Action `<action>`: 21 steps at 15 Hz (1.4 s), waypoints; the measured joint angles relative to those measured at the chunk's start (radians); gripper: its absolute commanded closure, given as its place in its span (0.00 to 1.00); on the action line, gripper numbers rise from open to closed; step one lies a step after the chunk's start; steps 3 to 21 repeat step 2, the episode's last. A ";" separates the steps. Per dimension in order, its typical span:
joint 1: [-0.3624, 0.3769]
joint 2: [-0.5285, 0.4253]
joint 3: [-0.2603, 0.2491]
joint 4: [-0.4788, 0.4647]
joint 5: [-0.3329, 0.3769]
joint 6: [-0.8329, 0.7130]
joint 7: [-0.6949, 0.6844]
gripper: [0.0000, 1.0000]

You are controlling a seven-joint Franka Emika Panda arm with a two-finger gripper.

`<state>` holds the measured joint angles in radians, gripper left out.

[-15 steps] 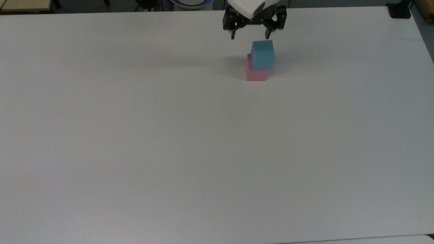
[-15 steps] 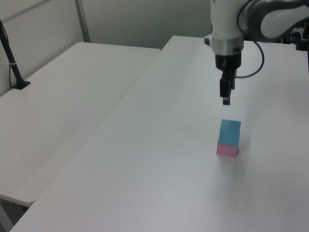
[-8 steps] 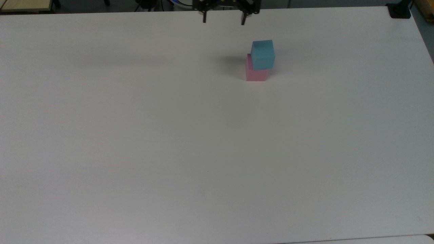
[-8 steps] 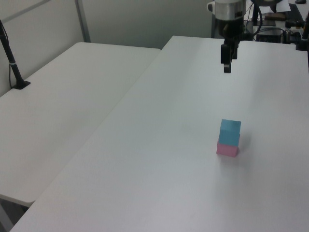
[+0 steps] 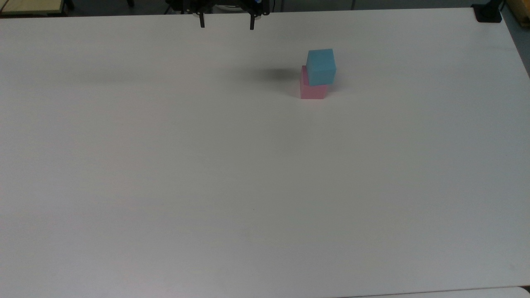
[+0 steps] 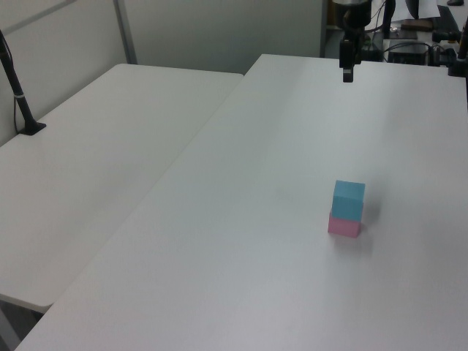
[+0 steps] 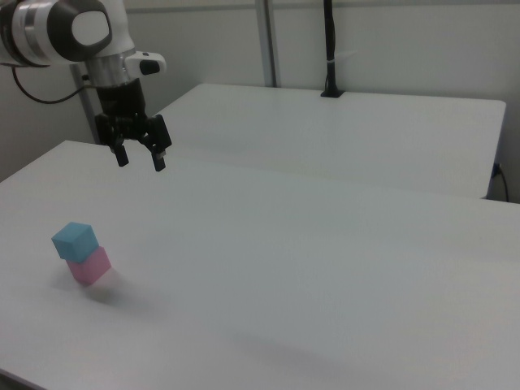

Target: Put blue cube on pink cube

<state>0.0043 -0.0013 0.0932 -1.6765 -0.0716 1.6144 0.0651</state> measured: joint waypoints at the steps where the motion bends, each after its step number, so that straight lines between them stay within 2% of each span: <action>1: 0.000 0.000 -0.003 0.001 0.000 0.009 0.000 0.00; 21: 0.000 0.000 -0.007 0.002 0.000 0.021 0.000 0.00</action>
